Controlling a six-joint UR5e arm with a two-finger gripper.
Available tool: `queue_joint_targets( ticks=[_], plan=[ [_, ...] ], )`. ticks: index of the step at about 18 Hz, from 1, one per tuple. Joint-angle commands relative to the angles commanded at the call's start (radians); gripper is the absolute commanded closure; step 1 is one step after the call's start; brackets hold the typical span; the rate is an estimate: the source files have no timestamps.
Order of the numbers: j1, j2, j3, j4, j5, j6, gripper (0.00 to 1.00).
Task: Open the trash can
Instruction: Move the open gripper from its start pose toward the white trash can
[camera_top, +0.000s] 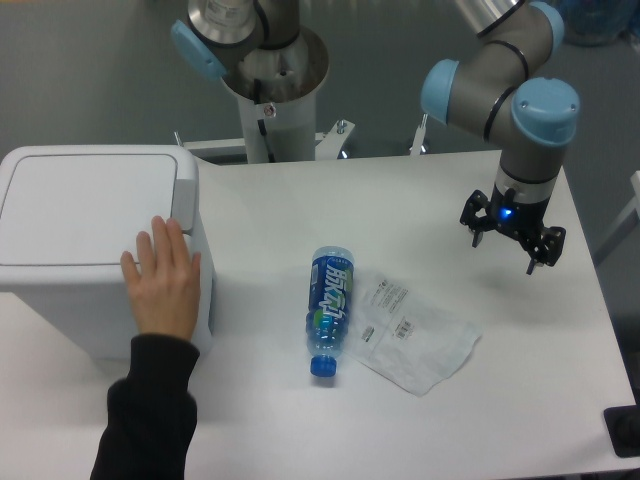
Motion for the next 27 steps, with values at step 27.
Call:
queue_joint_targets(
  ticks=[27],
  plan=[
    [-0.273,0.394,-0.16,-0.018,-0.259,-0.802,0.0]
  ],
)
